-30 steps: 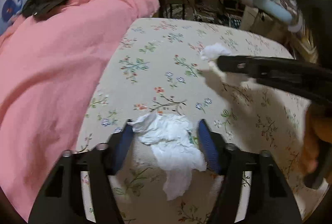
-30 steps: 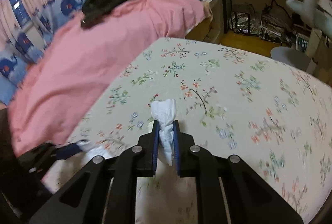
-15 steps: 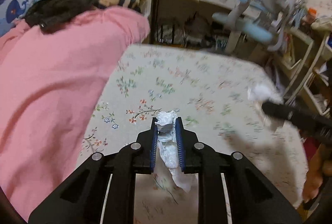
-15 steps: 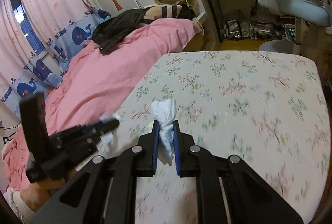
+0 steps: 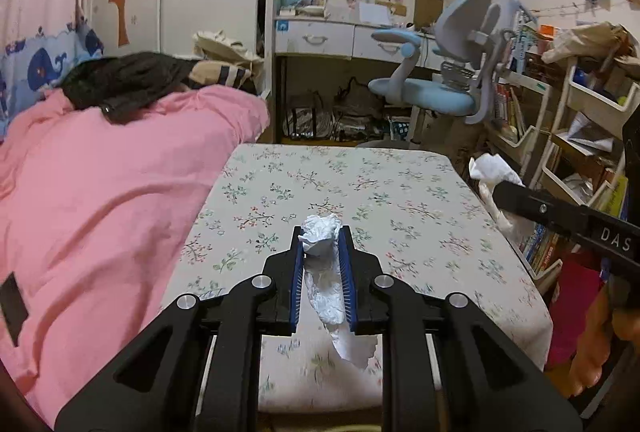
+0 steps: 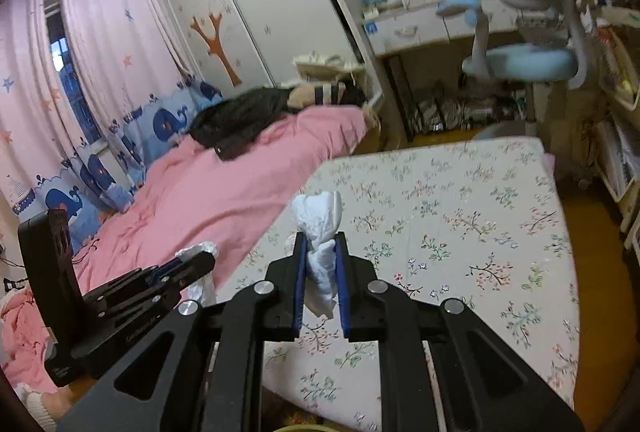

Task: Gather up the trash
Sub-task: 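Lift both tissues and carry them over the yellow bucket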

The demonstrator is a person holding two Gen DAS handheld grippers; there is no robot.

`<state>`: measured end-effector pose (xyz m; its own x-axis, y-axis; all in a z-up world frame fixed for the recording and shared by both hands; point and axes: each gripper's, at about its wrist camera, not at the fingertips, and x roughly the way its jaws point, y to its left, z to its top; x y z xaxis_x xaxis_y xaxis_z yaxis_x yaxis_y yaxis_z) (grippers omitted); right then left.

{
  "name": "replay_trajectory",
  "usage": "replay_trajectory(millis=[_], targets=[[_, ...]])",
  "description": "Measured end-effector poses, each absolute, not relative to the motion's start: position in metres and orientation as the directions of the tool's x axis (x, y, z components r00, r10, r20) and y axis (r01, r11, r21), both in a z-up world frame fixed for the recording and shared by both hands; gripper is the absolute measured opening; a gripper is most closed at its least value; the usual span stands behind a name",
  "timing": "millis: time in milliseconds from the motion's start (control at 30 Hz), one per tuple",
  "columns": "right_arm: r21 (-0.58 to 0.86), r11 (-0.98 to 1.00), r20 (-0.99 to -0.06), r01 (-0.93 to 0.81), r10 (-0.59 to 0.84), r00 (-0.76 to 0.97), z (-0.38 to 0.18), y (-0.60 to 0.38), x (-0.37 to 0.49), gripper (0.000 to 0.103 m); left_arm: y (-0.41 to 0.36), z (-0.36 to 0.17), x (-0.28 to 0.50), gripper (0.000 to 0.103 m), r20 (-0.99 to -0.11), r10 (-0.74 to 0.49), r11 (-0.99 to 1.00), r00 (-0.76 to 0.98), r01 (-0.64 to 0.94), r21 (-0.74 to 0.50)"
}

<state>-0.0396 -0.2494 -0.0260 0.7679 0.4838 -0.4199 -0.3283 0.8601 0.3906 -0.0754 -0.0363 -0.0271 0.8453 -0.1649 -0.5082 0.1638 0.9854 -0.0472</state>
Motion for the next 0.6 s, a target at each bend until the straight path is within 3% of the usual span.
replay_trajectory(millis=[367,600], targets=[[0.391,0.851,-0.385,-0.35,0.496,0.778,-0.043,-0.235,-0.108,0.016,-0.017,-0.01,-0.162,0.016,-0.492,-0.123,0.991,0.862,0.134,-0.014],[0.386,0.853,-0.432,-0.351,0.503,0.748,-0.063,-0.222,-0.135,0.017,-0.015,-0.015,-0.197,0.016,-0.5,-0.135,0.989,0.855,0.148,-0.014]])
